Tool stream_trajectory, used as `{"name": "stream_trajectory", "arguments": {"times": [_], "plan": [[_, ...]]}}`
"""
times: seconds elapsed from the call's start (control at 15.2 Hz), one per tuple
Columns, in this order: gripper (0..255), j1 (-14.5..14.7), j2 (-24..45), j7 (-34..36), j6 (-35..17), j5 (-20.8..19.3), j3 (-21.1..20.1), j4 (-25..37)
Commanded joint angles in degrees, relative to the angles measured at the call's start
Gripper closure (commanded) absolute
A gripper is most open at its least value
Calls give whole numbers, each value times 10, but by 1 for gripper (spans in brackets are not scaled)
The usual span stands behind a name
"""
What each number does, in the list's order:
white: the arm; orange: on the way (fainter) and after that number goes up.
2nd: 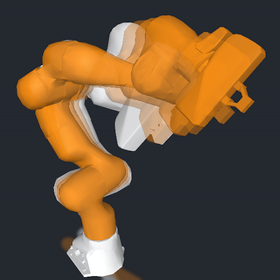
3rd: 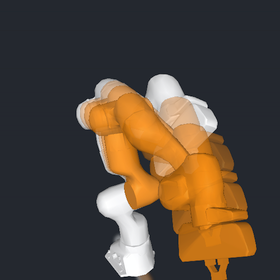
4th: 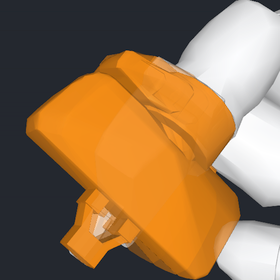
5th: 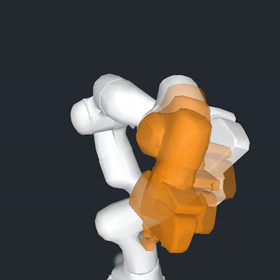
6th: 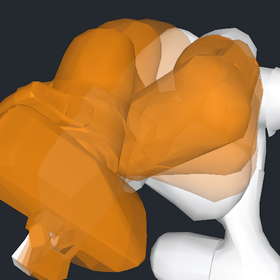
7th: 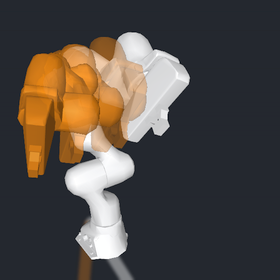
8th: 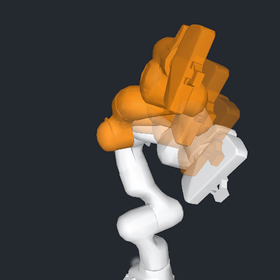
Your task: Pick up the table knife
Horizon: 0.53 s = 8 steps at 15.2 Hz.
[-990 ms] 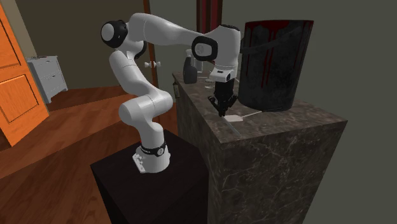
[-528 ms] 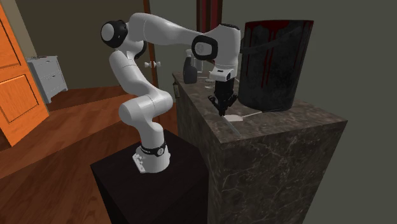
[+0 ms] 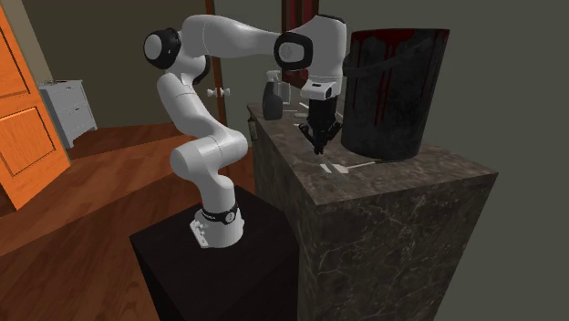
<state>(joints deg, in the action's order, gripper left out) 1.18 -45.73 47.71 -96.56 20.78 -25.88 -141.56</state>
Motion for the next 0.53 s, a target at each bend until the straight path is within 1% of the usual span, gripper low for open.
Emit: {"name": "stream_trajectory", "arguments": {"times": [0.0, 0.33, 0.46], "plan": [[255, -2, 3, 2, 13, -4, 3, 15], [255, -6, 7, 6, 48, -13, 13, 55], [255, -6, 7, 6, 49, -13, 13, 57]]}}
